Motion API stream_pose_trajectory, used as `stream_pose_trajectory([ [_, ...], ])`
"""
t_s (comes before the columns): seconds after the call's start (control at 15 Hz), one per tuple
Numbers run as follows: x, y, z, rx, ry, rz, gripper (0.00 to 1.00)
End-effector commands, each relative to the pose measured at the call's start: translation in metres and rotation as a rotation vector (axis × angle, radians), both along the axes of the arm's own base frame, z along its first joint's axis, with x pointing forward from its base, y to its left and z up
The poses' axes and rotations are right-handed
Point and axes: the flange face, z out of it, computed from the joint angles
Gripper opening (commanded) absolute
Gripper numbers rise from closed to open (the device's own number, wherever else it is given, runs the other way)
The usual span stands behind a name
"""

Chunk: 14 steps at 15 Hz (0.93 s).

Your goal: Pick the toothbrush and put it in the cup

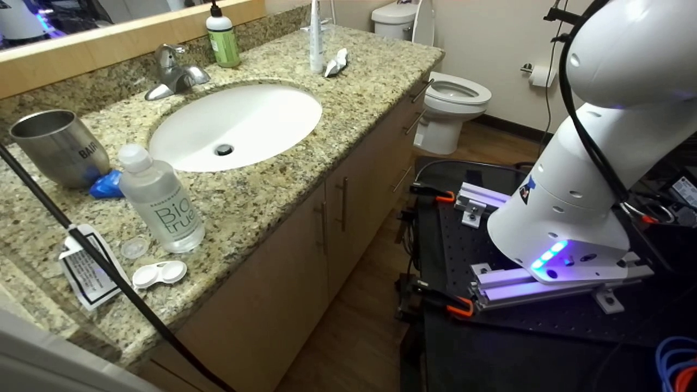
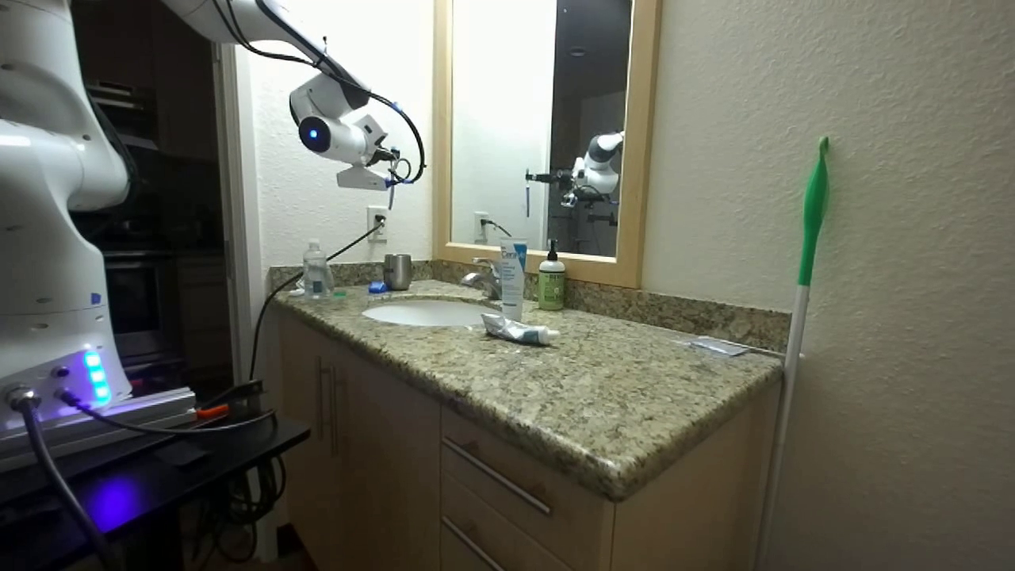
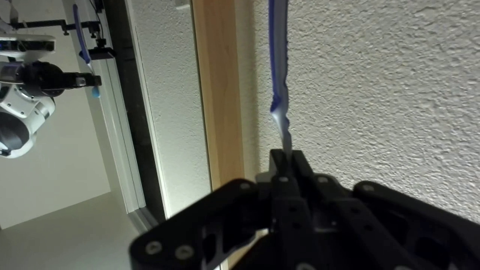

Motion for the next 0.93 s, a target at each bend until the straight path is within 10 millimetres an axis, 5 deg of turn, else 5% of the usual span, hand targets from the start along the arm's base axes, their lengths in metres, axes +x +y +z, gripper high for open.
stream_pose_trajectory([
  [0.0,-0.008,0.001,-0.008,-0.023,0.031,-0.009,0.01],
  [0.33,-0.007,0.015,-0.024,0.007,0.091,0.009,0.01],
  [0.47,-0.006,-0.003,-0.018,0.008,0.05,-0.009,0.01],
  [0.53,-0.006,0.012,-0.02,0.004,0.066,0.01,0.06],
  [0.87,-0.012,-0.015,-0.015,-0.018,0.031,-0.03,0.01],
])
